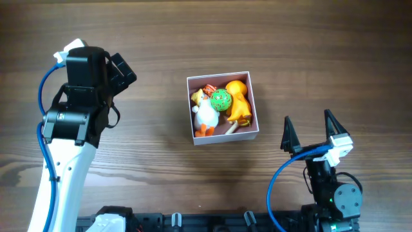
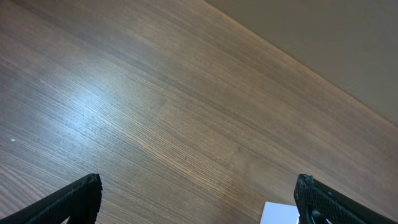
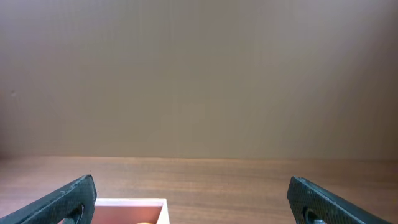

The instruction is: Pack container

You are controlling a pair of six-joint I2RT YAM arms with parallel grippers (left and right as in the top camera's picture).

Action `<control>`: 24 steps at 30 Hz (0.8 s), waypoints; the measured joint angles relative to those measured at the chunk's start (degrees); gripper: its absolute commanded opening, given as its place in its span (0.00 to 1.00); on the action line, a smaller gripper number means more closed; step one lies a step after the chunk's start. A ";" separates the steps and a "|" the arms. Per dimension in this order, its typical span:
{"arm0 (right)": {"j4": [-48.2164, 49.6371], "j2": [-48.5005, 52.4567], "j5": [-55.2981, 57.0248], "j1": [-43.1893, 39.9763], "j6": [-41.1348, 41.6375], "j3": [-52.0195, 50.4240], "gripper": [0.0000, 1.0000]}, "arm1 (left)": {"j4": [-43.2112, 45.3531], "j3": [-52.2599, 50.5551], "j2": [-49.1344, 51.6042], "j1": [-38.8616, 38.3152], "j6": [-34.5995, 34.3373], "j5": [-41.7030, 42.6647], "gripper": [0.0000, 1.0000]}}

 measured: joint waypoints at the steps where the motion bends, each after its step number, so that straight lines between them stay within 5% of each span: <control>1: 0.83 0.00 0.00 0.00 0.02 -0.46 1.00 | 0.00 0.00 0.00 0.00 0.00 0.00 1.00; 11: -10.23 -0.22 0.00 0.00 0.00 -1.99 1.00 | 0.00 0.00 0.00 0.00 0.00 0.02 1.00; 24: -10.29 -0.22 -0.02 0.00 0.02 -1.99 1.00 | 0.00 0.00 0.00 0.00 0.00 0.00 1.00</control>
